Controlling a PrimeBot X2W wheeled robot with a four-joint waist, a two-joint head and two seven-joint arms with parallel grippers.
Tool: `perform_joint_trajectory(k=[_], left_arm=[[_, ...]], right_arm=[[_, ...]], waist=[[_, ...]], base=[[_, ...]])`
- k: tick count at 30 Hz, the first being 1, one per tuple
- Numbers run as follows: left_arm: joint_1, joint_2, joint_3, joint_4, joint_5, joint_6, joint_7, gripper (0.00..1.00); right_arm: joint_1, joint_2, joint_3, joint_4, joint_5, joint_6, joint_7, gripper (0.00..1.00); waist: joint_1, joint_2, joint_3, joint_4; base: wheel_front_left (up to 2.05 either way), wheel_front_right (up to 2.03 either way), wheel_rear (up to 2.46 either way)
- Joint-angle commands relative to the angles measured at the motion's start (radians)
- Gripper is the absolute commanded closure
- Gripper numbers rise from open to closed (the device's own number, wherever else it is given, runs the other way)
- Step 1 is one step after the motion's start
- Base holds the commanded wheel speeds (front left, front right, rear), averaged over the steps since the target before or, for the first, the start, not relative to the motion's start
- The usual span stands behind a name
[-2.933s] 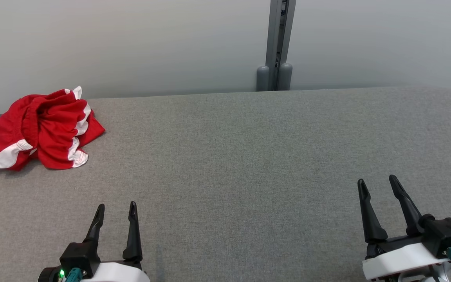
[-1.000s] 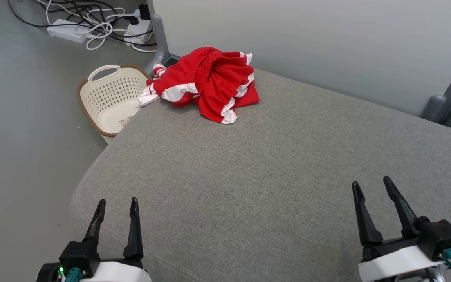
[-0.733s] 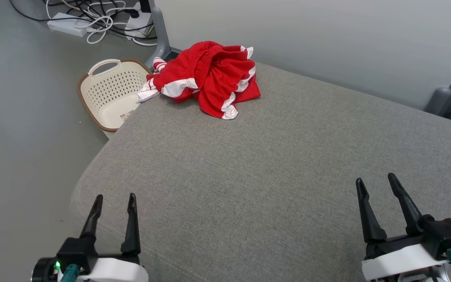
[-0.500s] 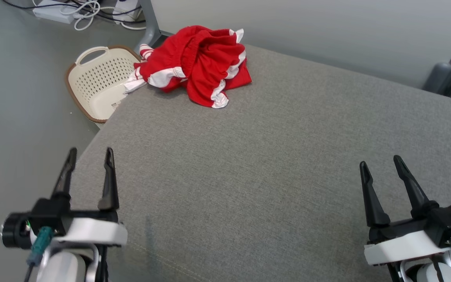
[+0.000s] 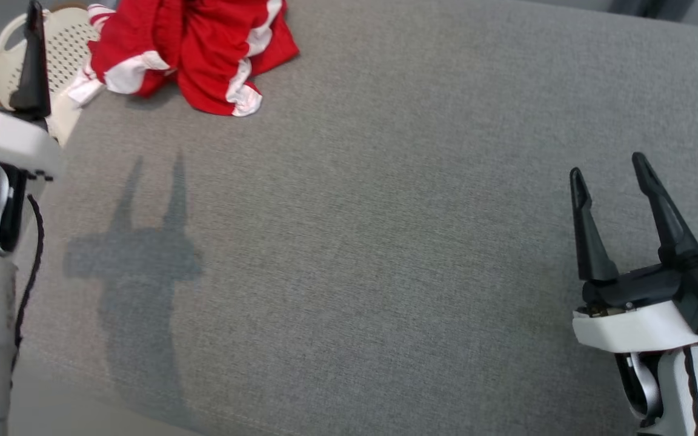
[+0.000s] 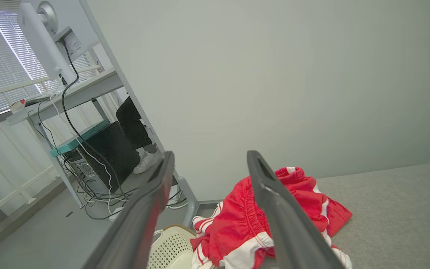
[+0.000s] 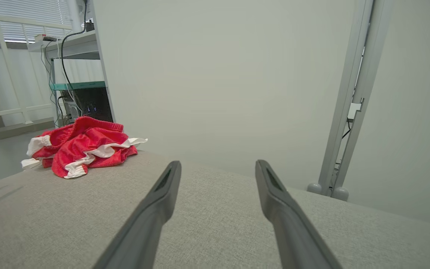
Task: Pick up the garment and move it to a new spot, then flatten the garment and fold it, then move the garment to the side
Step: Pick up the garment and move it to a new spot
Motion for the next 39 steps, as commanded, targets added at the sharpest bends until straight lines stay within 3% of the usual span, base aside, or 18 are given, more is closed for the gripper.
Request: perform_joint_trajectory(k=[1,6,11,27,29,30,32,33,39], left_arm=[[-0.053,0.013,-0.001,0.036,-0.017,-0.013,0.025,0.0],[-0.198,0.068,-0.042,0.204,-0.04,-0.045,0.123,0.0],[-0.294,0.083,-0.067,0.363,-0.06,-0.051,0.183,0.0],[-0.399,0.116,-0.122,0.616,-0.049,-0.024,0.197,0.0],[-0.404,0.116,-0.123,0.626,-0.05,-0.023,0.197,0.05],[-0.409,0.117,-0.123,0.634,-0.052,-0.022,0.197,0.44],[-0.414,0.12,-0.125,0.649,-0.056,-0.023,0.191,0.76],[-0.417,0.122,-0.125,0.655,-0.056,-0.023,0.188,1.0],[-0.431,0.139,-0.123,0.687,-0.064,-0.006,0.162,1.0]], right_arm=[[-0.017,-0.007,-0.008,-0.013,-0.014,0.0,-0.005,0.0],[-0.036,-0.006,-0.022,-0.06,-0.061,0.0,-0.005,0.0],[-0.042,-0.007,-0.03,-0.091,-0.076,0.0,-0.005,0.0],[-0.055,-0.007,-0.032,-0.106,-0.062,0.0,-0.005,0.0],[-0.056,-0.006,-0.03,-0.105,-0.061,0.0,-0.005,0.0],[-0.058,-0.007,-0.03,-0.105,-0.061,0.0,-0.005,0.0],[-0.059,-0.007,-0.027,-0.103,-0.059,0.0,-0.005,0.0],[-0.061,-0.007,-0.024,-0.102,-0.058,0.0,-0.005,0.0],[-0.067,-0.006,-0.027,-0.103,-0.057,0.0,-0.005,0.0]], waist=[[0.0,0.0,0.085,-0.072],[0.0,0.0,0.171,-0.11],[0.0,0.0,0.231,-0.139],[0.0,0.0,0.273,-0.15],[0.0,0.0,0.275,-0.151],[0.0,0.0,0.276,-0.151],[0.0,0.0,0.278,-0.154],[0.0,0.0,0.279,-0.157],[0.0,0.0,0.28,-0.172]], base=[[0.0,0.0,0.0],[0.0,0.0,0.0],[0.0,0.0,0.0],[0.0,0.0,0.0],[0.0,0.0,0.0],[0.0,0.0,0.0],[0.0,0.0,0.0],[0.0,0.0,0.0],[0.0,0.0,0.0]])
